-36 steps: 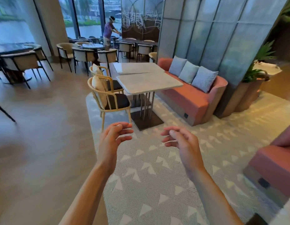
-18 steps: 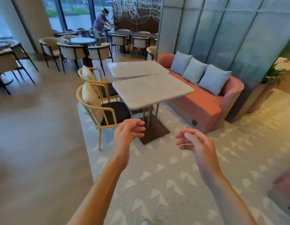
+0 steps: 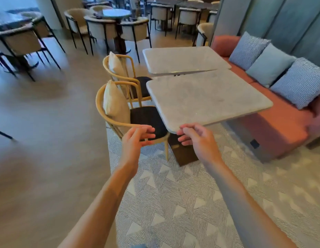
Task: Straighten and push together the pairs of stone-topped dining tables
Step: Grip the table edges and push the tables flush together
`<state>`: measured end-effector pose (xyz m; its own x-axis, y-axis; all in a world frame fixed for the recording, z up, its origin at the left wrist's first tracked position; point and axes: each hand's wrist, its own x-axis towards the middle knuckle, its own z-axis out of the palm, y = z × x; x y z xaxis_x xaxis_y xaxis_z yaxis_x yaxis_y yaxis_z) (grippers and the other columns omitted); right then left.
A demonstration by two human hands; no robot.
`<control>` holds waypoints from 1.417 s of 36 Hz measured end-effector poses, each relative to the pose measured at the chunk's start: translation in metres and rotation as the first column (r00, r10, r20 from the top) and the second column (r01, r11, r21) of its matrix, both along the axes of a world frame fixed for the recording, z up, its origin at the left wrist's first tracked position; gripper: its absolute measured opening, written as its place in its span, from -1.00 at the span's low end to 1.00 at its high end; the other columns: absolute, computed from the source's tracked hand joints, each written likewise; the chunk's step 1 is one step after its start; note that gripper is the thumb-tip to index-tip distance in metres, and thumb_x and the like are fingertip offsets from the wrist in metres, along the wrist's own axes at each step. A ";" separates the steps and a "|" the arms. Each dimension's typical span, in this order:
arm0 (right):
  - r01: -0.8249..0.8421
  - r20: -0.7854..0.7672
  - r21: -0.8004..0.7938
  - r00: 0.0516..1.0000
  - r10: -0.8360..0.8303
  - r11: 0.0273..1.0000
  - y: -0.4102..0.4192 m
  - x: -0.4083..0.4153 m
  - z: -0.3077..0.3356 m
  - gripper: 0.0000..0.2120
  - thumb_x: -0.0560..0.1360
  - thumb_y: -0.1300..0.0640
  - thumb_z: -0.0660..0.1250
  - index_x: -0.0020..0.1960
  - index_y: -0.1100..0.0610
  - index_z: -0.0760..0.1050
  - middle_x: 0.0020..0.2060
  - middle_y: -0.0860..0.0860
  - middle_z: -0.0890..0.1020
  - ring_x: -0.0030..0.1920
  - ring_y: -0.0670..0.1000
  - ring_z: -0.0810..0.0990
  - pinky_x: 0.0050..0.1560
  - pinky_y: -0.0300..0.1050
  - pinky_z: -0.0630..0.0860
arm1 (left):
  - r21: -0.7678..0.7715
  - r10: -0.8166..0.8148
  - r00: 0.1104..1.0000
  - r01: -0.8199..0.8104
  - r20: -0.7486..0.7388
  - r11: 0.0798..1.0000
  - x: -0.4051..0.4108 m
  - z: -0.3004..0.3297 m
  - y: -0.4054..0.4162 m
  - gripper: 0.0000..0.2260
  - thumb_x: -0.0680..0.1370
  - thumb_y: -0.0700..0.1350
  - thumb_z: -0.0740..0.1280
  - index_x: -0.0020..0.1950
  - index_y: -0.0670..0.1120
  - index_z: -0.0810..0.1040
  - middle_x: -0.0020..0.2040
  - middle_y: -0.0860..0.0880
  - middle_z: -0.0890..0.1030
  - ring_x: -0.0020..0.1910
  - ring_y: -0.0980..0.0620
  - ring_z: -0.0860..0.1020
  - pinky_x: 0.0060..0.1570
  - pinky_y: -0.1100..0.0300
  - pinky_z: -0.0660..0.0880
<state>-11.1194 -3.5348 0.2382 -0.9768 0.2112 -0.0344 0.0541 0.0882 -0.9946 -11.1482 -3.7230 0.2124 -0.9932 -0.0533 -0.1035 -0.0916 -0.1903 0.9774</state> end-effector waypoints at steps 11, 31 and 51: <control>-0.029 0.252 0.201 0.968 -0.023 0.979 0.048 -0.206 -0.118 -0.86 0.52 0.13 0.35 -0.17 -0.05 0.61 -0.16 -0.04 0.70 -0.09 -0.02 0.66 -0.02 -0.04 0.58 | -0.143 -0.065 0.977 0.095 0.201 0.985 -0.202 -0.106 0.081 -0.79 0.60 -0.19 0.24 0.04 -0.04 0.68 0.07 -0.02 0.68 0.15 0.01 0.60 0.19 0.11 0.51; -0.206 0.207 0.957 0.978 0.016 0.203 0.226 -0.407 -0.318 -0.45 0.62 -0.09 0.11 0.50 0.20 0.29 0.51 0.12 0.31 0.52 0.13 0.27 0.51 0.09 0.18 | -0.986 -0.258 0.964 0.097 0.060 0.133 -0.346 -0.298 0.242 -0.42 0.55 0.07 0.19 0.46 -0.25 0.37 0.53 -0.22 0.34 0.52 -0.22 0.27 0.55 -0.20 -0.01; 0.053 -0.070 0.931 0.997 0.033 0.361 0.235 -0.399 -0.338 -0.54 0.47 -0.03 0.20 0.30 0.11 0.54 0.39 0.04 0.50 0.41 0.07 0.40 0.45 0.07 0.23 | -0.977 -0.112 0.976 -0.171 -0.185 0.129 -0.336 -0.312 0.257 -0.55 0.52 -0.04 0.11 0.25 -0.29 0.54 0.38 -0.27 0.52 0.43 -0.24 0.43 0.45 -0.22 0.27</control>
<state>-11.5185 -3.2996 -0.1000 -0.9646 0.0760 0.2524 0.0030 0.9606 -0.2779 -11.4845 -3.4656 -0.0997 -0.9743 0.0028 0.2251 0.0737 0.9488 0.3073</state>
